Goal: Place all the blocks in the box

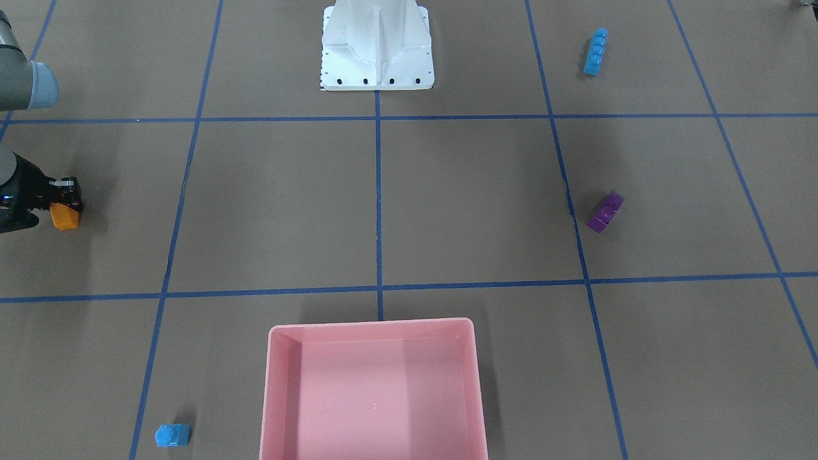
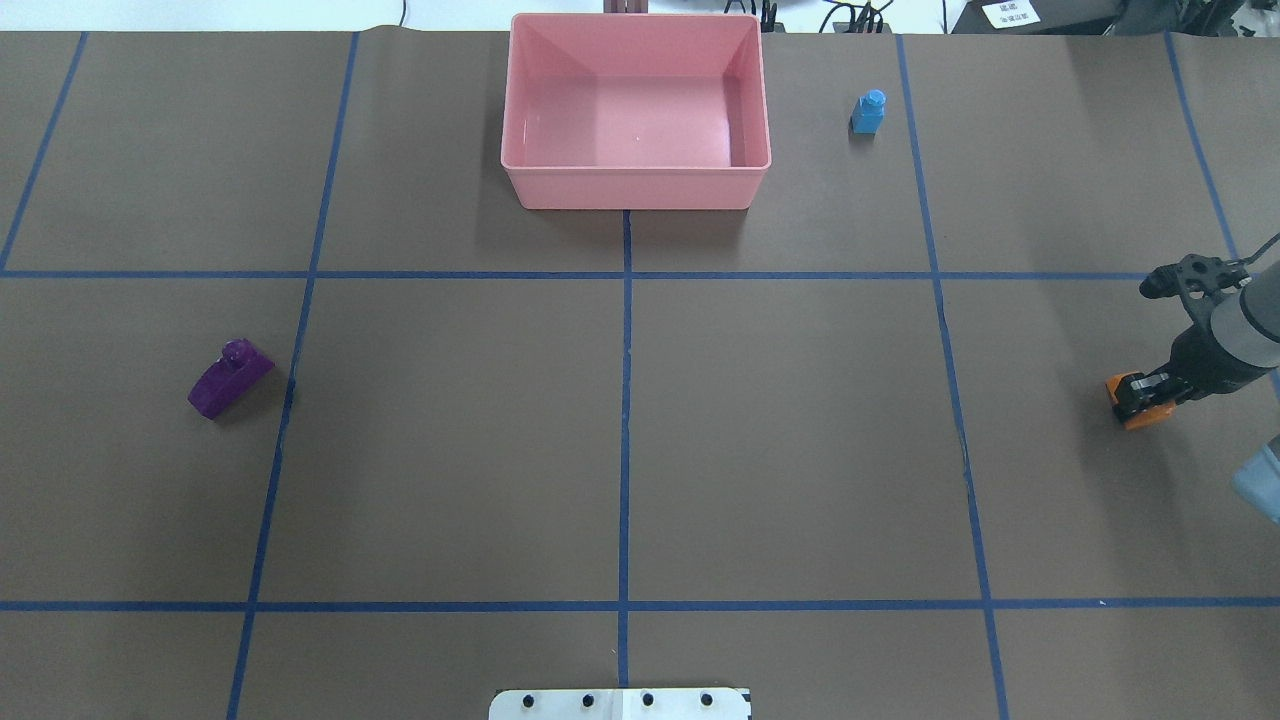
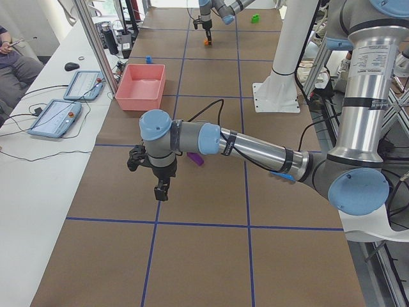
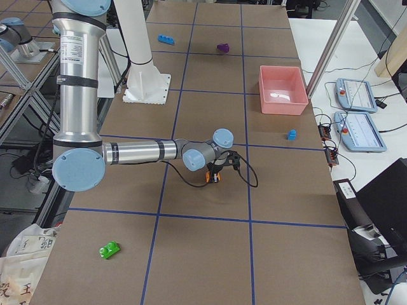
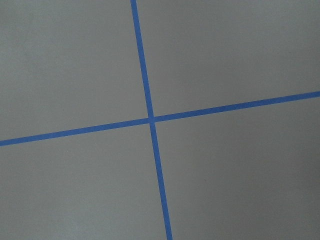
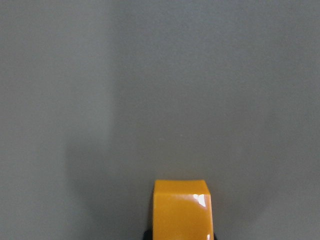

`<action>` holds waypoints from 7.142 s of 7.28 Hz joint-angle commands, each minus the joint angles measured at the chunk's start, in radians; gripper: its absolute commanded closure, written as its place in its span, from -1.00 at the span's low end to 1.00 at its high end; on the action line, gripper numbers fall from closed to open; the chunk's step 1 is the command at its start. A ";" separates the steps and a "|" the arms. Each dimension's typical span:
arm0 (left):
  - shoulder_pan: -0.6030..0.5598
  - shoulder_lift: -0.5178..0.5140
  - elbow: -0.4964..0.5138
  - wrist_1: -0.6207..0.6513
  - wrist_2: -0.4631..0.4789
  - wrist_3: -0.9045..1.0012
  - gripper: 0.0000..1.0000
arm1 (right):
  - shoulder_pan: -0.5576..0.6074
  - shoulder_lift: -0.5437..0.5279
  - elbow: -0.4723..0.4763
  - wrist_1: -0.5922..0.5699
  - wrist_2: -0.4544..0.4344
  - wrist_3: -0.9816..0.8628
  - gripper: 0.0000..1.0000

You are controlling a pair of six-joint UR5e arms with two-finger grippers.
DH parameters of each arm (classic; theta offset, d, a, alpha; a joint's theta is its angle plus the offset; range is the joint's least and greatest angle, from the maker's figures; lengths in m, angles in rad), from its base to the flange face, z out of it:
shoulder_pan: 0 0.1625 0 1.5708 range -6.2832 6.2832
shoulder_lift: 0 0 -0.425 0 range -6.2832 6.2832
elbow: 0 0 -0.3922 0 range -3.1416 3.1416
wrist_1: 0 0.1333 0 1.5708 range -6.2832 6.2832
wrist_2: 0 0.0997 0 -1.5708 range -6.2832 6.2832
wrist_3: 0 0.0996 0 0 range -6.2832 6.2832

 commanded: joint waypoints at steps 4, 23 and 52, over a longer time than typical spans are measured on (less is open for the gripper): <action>0.013 -0.018 -0.039 -0.041 -0.041 -0.178 -1.00 | 0.145 -0.018 0.172 -0.021 0.116 0.010 1.00; 0.733 -0.075 0.016 -0.504 0.244 -0.650 -1.00 | -0.063 1.269 -0.858 0.162 -0.379 0.572 1.00; 0.676 -1.135 1.062 -0.742 0.465 -1.152 1.00 | -0.012 0.895 -0.787 0.257 -0.489 0.185 -0.98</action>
